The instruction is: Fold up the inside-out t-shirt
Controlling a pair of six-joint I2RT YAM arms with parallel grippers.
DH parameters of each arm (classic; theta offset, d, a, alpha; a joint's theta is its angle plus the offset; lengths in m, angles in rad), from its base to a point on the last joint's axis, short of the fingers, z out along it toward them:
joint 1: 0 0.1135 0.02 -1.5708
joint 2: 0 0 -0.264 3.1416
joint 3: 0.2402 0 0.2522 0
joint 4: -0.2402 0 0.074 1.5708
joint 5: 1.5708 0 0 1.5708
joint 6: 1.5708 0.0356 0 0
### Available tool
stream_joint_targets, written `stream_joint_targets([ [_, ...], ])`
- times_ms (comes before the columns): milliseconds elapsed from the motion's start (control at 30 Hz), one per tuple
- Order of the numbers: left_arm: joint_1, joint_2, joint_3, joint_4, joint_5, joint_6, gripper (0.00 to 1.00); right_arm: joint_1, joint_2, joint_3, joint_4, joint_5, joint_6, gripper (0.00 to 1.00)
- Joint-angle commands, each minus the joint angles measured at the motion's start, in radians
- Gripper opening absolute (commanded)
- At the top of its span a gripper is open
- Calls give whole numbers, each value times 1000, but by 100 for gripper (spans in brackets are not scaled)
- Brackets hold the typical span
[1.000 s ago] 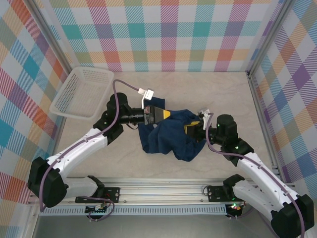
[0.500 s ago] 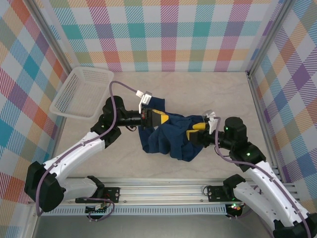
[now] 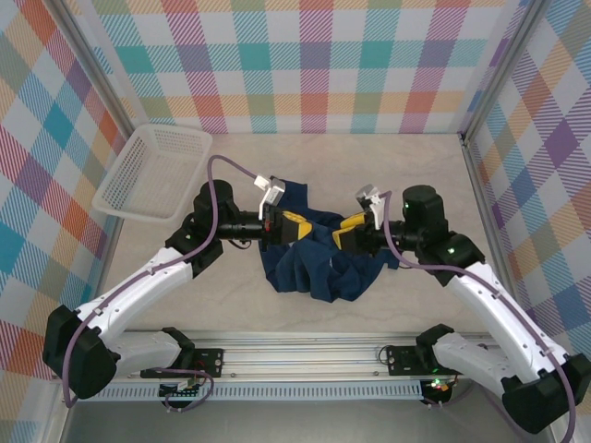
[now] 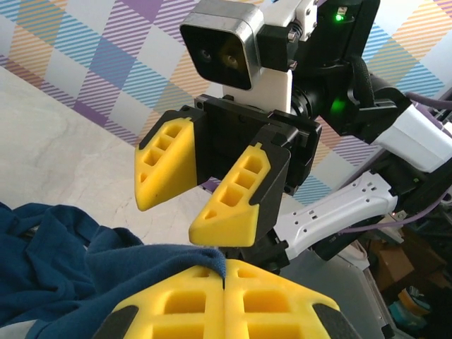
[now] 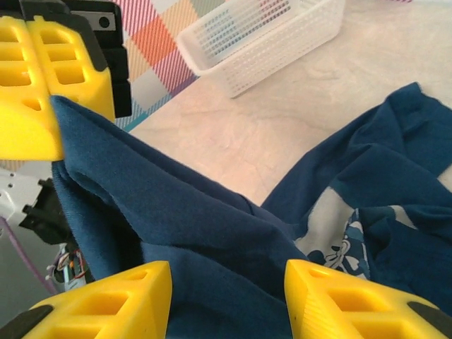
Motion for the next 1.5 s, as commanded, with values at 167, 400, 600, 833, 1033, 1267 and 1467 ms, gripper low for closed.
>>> stream_joint_targets([
  [167, -8, -24, 27, -9, 23, 34, 0, 27, 104, 37, -35, -71, -107, 47],
  [400, -8, -28, 30, -33, -18, 43, 0, 37, 102, 1, -18, -97, -116, 34],
  [600, -7, -30, 35, -55, -100, 23, 0, 46, 39, -85, 40, -152, -69, 13],
  [833, 9, -48, 1, 35, -221, -88, 0, 113, -52, -177, 79, -128, -17, 0],
  [1033, 12, -55, -4, 70, -241, -130, 0, 251, -23, -207, 139, -31, 11, 0],
  [1267, 13, -74, -21, 84, -226, -104, 0, 327, -13, -200, 158, 41, 13, 0],
  [1467, 13, -74, -17, 40, -199, -44, 0, 327, -153, -187, 105, 200, -47, 8],
])
